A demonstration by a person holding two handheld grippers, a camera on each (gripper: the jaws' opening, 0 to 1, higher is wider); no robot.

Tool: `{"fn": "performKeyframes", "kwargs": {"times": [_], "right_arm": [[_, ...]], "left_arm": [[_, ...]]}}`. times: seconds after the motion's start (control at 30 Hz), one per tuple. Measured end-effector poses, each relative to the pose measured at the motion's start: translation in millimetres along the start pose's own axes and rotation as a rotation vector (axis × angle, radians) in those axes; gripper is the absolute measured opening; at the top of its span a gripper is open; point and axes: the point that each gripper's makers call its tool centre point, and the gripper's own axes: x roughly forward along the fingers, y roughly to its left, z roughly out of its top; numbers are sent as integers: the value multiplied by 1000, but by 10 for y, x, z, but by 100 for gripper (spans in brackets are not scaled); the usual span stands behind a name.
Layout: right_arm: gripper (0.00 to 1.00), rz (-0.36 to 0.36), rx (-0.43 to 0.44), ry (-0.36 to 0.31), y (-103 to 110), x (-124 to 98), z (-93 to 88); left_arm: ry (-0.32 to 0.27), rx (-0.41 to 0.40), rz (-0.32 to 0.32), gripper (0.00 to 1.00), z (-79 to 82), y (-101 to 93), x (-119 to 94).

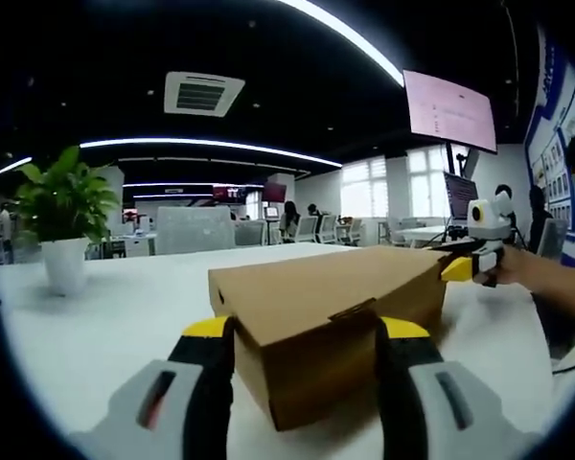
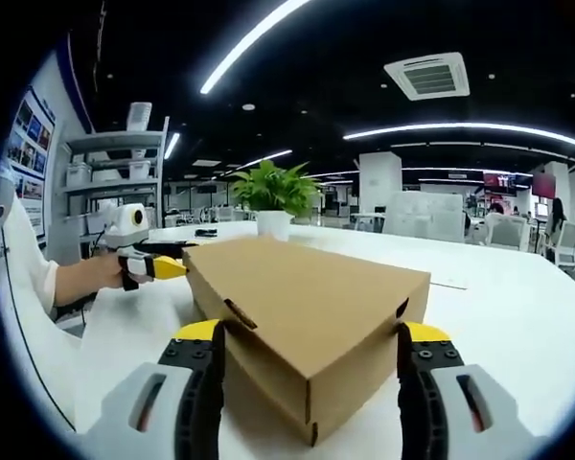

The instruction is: Operate the shoe box by opening the lid, removing the specified soft item, and placing it in the target area until the item is outside and the box remains undamaged.

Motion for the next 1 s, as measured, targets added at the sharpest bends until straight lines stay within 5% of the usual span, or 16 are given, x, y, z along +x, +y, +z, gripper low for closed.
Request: {"fn": "performKeyframes", "kwargs": {"times": [1.0], "right_arm": [[74, 34, -5, -7, 89, -92, -10]], "left_arm": [[-1, 2, 44, 60, 0, -141, -200]]}}
